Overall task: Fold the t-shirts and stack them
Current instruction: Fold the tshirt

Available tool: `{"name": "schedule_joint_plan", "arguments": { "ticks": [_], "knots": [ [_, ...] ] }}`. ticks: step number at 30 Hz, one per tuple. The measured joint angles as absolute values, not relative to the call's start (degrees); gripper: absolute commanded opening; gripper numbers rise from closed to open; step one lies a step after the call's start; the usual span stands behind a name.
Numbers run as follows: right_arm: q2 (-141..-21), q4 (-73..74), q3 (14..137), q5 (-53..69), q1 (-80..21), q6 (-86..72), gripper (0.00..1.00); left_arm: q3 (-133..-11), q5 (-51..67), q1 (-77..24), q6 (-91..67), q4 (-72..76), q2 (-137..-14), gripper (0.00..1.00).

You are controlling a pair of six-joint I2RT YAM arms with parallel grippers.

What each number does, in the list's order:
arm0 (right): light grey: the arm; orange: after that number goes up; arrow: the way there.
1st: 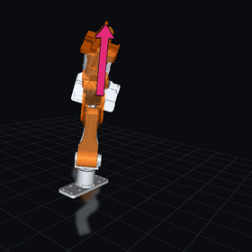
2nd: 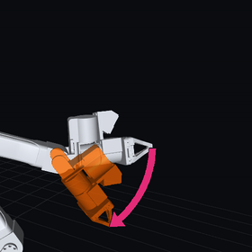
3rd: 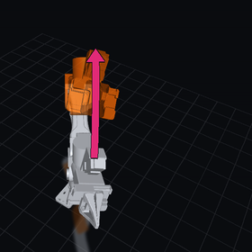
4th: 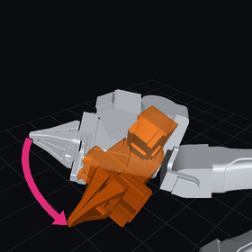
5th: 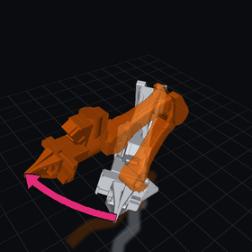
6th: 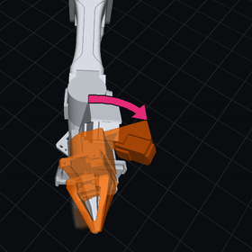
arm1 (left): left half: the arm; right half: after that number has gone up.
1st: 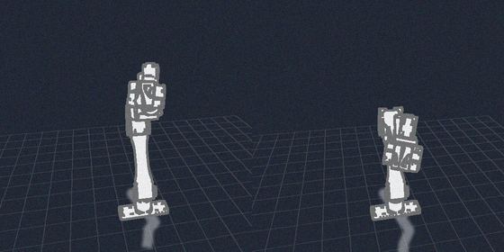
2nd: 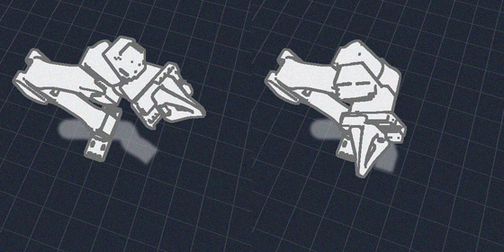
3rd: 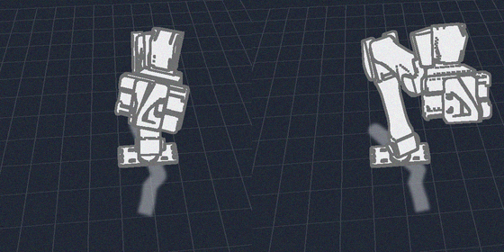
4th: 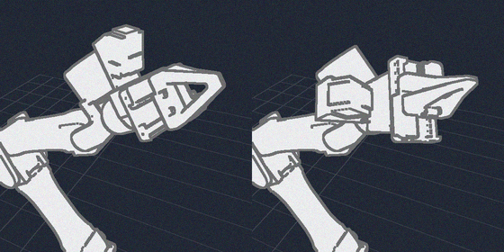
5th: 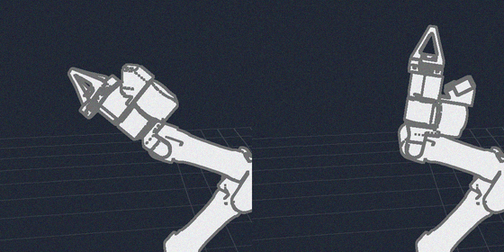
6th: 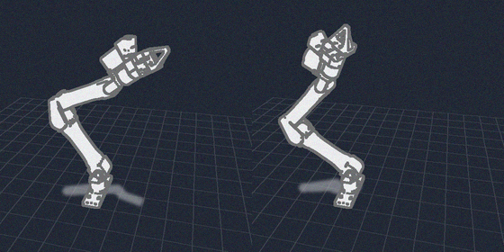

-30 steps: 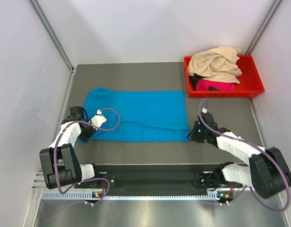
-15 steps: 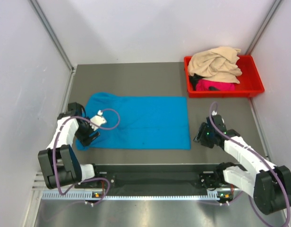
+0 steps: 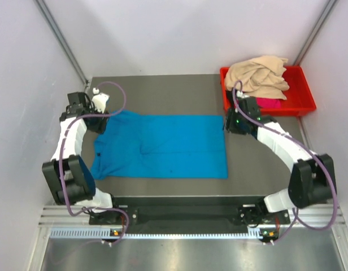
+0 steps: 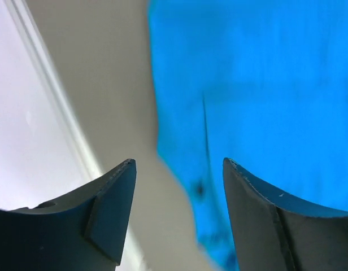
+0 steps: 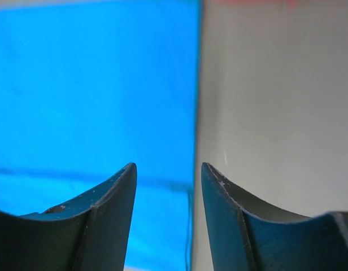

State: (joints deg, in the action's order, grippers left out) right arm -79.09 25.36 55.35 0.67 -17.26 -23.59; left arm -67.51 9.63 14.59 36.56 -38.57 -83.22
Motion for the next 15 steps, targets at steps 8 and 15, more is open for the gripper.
{"name": "schedule_joint_plan", "arguments": {
  "ticks": [8,15],
  "knots": [
    [-103.1,24.1,83.7,-3.2,-17.3,-14.5,0.51,-84.3,15.8,13.8,16.3,-24.1,-105.9,0.78],
    [-121.4,27.9,99.7,-2.1,-17.3,-8.2,0.52,-95.9,19.3,12.2,13.5,-21.6,-120.3,0.73]
  ]
}}
